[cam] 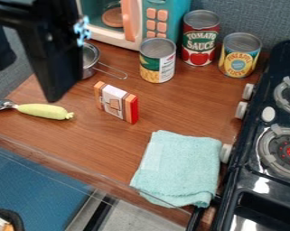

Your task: Take the thing and put it in an upright position.

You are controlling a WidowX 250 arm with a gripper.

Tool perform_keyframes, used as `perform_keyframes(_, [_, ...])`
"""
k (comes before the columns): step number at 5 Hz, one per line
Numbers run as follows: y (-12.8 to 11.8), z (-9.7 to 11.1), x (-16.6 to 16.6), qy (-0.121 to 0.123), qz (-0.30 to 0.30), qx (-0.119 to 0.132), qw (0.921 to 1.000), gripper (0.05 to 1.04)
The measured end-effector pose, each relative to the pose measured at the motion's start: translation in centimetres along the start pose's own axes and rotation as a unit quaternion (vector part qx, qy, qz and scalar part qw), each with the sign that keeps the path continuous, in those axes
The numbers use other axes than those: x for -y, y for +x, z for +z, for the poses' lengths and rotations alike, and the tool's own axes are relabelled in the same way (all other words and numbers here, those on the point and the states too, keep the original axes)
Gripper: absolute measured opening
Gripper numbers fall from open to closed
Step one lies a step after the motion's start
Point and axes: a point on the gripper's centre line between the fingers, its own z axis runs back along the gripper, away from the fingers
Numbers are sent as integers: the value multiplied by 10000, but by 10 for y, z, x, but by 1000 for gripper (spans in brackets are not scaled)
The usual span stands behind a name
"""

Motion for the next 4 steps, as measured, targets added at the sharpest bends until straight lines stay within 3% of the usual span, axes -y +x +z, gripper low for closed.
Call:
perform_keyframes(1, [0, -2, 1, -44, -15, -15, 10000, 1001])
perform_keyframes(2, [19, -19, 26, -577, -512, -126, 9969, 1001])
perform_keyframes(3, [42, -25, 36, -551, -374, 37, 9978, 1001])
perform_keyframes(4, [65, -27, 40, -578, 185, 441, 9972, 1001])
